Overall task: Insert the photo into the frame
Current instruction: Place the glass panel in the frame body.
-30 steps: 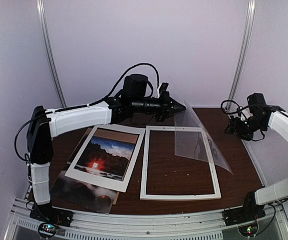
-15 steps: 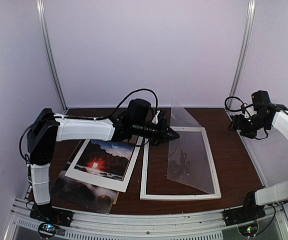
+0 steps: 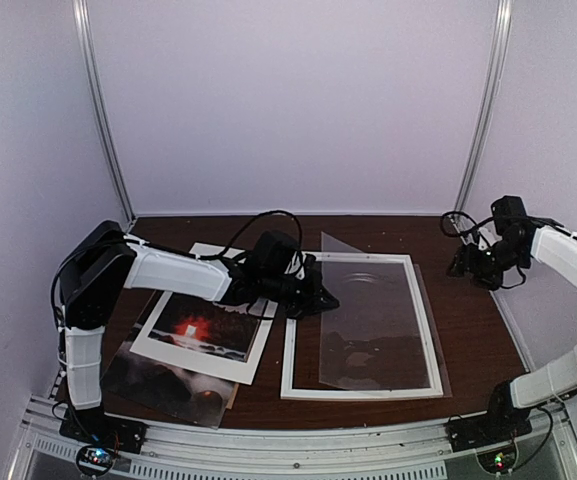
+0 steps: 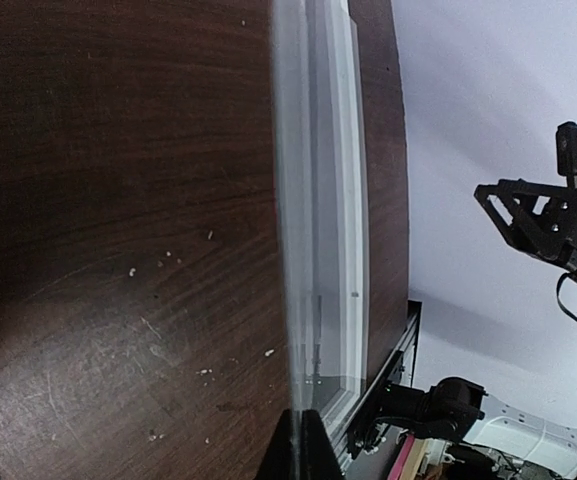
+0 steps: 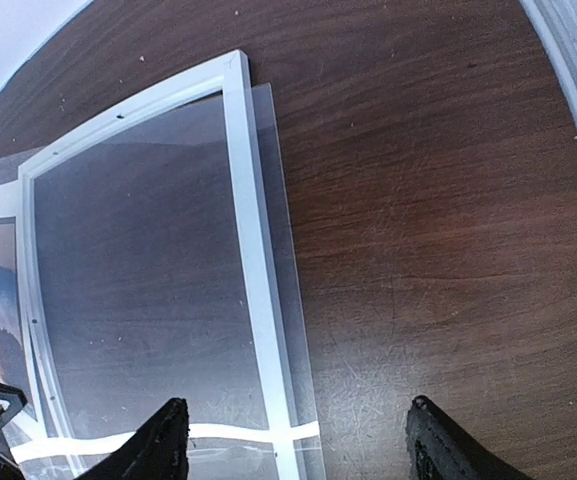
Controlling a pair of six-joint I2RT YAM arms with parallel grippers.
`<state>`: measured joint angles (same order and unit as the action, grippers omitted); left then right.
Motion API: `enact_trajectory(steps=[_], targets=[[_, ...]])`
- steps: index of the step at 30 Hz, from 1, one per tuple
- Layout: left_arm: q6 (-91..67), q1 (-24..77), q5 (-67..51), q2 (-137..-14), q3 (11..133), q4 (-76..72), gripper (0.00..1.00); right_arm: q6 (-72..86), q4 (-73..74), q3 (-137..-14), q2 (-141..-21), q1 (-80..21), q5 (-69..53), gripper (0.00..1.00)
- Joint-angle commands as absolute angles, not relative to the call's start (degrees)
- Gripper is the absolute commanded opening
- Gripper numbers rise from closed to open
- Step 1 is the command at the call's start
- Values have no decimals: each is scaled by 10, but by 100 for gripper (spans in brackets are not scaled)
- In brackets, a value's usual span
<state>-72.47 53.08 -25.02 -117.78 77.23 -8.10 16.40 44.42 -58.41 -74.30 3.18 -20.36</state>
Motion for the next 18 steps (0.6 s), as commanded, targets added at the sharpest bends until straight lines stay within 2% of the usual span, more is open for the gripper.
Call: enact_trajectory(steps=[1,10,17,18], targets=[[-693,522,-216,-1175,765,-98,0,170,404,-561,-757,21,-220,74],[-670,511,-209,-1174,761,-80,0,172,365,-547,-819,-27,-217,77],[-659,506,-221,-1178,768,-65,0,169,346,-540,-848,-40,-206,86],[-657,505,-223,-1178,769,-63,0,169,346,-539,-850,-41,-204,90]])
